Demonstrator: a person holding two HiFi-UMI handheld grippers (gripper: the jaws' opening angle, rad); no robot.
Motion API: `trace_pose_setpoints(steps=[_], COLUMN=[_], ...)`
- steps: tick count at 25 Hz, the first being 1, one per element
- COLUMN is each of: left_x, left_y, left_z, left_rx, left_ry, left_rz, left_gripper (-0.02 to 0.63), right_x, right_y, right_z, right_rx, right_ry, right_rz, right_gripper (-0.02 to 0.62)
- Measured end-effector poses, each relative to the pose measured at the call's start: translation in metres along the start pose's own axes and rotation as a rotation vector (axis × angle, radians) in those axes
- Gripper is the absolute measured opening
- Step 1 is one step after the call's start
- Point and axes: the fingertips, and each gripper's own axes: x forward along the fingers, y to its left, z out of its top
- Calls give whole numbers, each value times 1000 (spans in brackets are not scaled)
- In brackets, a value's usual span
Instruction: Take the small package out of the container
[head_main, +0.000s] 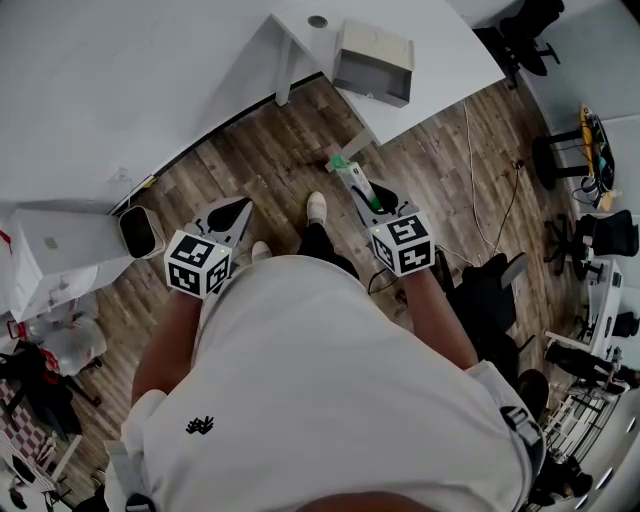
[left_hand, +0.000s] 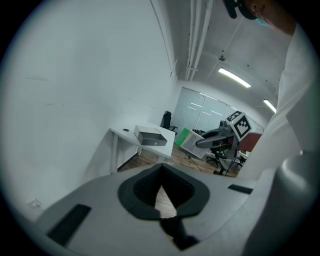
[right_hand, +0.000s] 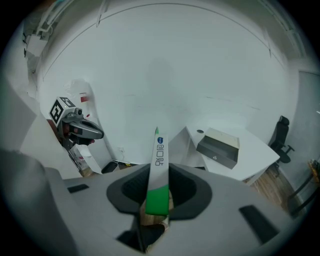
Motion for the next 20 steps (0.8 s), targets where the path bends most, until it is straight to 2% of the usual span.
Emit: trace_pose_setpoints(steps=[20], left_x=[-1], left_y=[-3], left_z=[-7], left_rx=[-18], left_ry=[37], left_rz=[14], left_gripper=[6], right_x=[0], right_y=[-10], right_z=[1], right_rx=[13], right_ry=[-1], right_rz=[2], right_gripper=[89])
